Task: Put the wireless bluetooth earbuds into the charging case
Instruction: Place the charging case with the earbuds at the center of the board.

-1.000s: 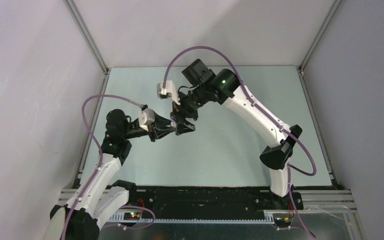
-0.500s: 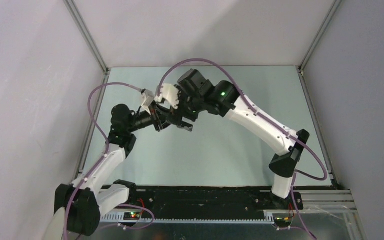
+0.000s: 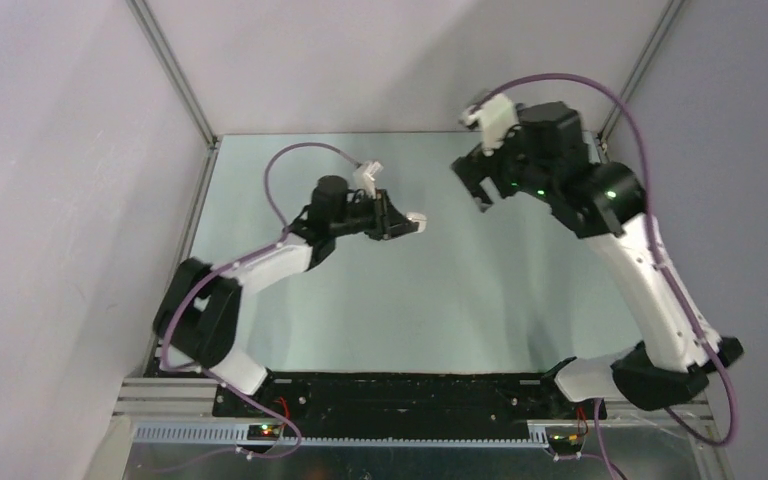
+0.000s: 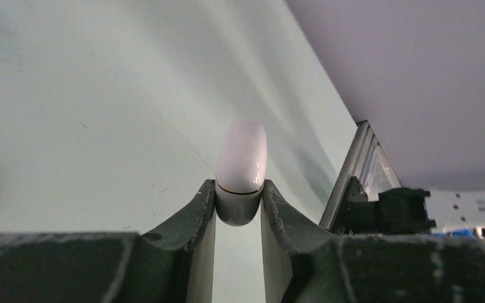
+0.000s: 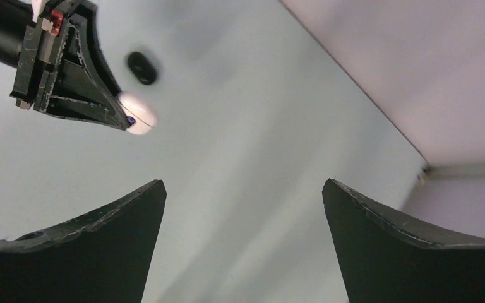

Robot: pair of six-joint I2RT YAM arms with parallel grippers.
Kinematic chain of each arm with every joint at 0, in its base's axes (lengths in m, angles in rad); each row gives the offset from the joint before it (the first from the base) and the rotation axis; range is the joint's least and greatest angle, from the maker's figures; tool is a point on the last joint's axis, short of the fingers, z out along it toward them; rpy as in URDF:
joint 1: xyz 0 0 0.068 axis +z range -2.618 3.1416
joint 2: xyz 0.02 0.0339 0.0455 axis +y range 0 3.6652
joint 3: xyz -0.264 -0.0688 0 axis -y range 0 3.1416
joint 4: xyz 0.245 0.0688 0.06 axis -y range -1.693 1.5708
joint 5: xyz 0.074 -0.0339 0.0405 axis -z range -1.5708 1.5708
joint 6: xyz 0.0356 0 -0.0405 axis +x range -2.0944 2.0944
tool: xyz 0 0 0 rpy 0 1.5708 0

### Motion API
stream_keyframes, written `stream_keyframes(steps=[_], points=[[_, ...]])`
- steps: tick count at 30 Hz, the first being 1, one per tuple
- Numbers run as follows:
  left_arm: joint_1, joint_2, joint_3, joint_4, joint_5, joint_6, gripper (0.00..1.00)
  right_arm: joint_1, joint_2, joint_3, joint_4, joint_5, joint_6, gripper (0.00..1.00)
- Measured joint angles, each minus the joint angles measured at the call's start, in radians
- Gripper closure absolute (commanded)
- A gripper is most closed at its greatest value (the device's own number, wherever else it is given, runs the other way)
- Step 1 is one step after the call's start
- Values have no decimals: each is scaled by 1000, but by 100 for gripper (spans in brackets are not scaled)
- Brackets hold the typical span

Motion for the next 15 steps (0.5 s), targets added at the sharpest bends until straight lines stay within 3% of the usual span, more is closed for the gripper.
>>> stream_keyframes(steps=[7,13,15], points=[[-87,362,375,-237,-179,-98,92,-210,-136,-97,11,47,35,1],[-122,495,435,-326,-260,-132,89,-270,-86,-114,13,50,74,1],[-125,512,435,-360,-286,-143,80,-279,-66,-114,10,47,100,1]])
